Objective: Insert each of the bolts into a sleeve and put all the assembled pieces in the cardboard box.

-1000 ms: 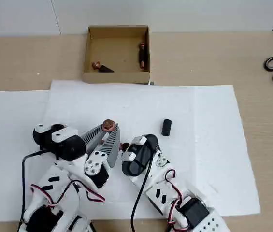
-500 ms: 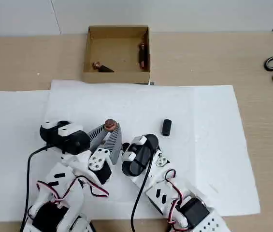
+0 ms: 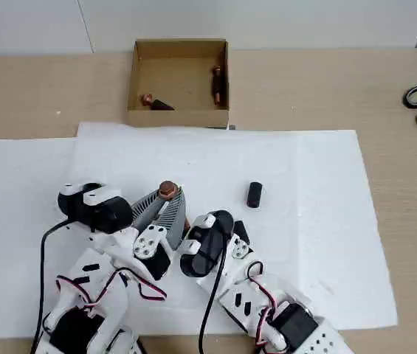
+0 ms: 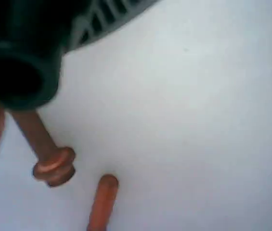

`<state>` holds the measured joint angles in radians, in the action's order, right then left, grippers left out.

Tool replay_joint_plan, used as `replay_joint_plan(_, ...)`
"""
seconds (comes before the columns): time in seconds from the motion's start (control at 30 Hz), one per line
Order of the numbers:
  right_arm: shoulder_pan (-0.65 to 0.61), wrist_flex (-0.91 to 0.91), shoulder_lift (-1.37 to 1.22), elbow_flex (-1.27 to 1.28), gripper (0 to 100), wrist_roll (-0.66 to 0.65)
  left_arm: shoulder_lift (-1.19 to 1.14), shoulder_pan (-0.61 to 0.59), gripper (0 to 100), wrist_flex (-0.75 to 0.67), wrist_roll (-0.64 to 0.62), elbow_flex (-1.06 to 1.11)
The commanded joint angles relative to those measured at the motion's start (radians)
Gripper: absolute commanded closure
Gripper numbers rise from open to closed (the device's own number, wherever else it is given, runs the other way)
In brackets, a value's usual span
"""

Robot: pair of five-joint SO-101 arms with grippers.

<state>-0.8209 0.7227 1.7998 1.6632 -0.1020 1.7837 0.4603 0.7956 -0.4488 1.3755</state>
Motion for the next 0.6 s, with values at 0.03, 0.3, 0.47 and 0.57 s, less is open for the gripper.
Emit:
replay_joint_plan(0.03,0.005,-0.004,0.016,-0.052,99.7,0.009,0.003,-0.005,99,-0.026,-0.005,-0.005)
replay_joint_plan(0.3,0.039,0.001,0.016,-0.087,99.6,0.008,0.003,0.0,99,-0.005,-0.005,-0.007)
replay_joint_plan(0.47,0.036,-0.004,0.016,-0.087,99.6,0.008,0.003,0.002,99,-0.002,-0.005,-0.005)
replay_joint_plan(0.57,0.035,-0.004,0.016,-0.087,99.6,0.008,0.003,0.023,99,0.0,-0.02,-0.002)
